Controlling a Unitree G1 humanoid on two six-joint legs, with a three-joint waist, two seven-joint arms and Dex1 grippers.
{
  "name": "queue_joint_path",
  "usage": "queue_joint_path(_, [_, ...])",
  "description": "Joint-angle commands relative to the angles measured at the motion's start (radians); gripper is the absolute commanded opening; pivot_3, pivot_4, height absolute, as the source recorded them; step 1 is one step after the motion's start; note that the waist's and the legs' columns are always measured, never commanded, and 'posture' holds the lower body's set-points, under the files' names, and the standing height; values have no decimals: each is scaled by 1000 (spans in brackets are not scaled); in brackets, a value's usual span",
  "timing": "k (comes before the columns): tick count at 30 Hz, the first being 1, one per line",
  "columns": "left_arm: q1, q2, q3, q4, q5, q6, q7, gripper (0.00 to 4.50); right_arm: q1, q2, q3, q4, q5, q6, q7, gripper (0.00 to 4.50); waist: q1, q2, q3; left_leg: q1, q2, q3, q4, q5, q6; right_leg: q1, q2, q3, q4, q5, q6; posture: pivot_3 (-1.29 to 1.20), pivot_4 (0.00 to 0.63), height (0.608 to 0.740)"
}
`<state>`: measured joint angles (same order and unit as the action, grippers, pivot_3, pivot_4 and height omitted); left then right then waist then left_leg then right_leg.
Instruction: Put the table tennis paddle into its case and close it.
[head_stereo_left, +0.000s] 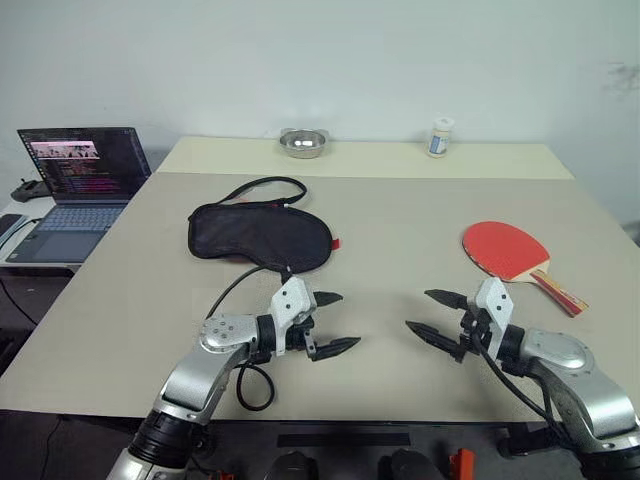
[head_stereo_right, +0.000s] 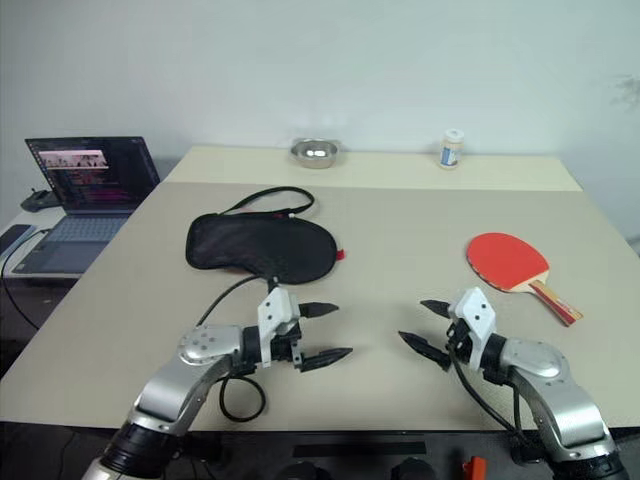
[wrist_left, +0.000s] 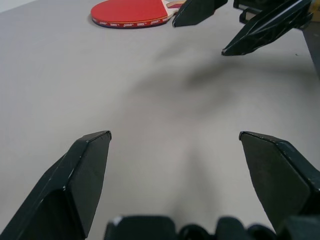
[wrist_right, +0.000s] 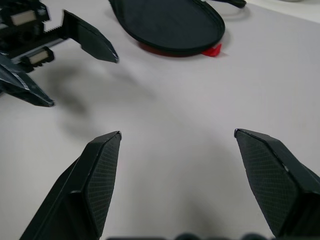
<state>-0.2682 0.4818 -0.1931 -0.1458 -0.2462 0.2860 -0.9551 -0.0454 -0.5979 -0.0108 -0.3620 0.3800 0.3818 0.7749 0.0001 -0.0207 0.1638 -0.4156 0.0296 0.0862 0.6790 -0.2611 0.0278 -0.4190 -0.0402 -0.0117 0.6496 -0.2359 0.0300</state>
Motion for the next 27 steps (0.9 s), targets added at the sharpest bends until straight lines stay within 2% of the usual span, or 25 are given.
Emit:
queue_joint_path(1, [-32,-17,-13,20,1,-26,-5,4500,7,-25,-50,-56,29,25,-6,3948,0,0,0,0,0,0,0,0,0,0,0,0,0,0,0,0,150,740])
queue_joint_path(7, [-70,-45,-11,33,2,-53,14,4500,-1,-43,-67,-72,35,44,-12,3948,1,0,0,1,0,0,0,0,0,1,0,0,0,0,0,0,150,740])
queue_joint_path(11, [-97,-11,-1,40,14,-120,-31,4500,-31,-55,-90,-91,51,68,-20,3948,0,0,0,1,0,0,0,0,0,1,0,0,0,0,0,0,150,740])
queue_joint_path(13, [-112,-23,59,42,-46,-54,7,4500,-38,-61,-79,-102,54,71,-11,3948,0,0,0,1,0,0,0,0,0,1,0,0,0,0,0,0,150,740])
queue_joint_path(21, [13,65,164,90,-95,39,5,4500,-64,-65,-77,-150,77,84,0,3948,-2,0,-1,1,1,0,0,0,0,0,1,0,0,0,-1,0,150,740])
queue_joint_path(27, [33,78,255,176,-154,138,31,4500,-41,-71,-78,-203,93,97,-8,3948,2,-1,-1,1,0,-1,0,0,0,1,0,-1,0,0,0,0,150,740])
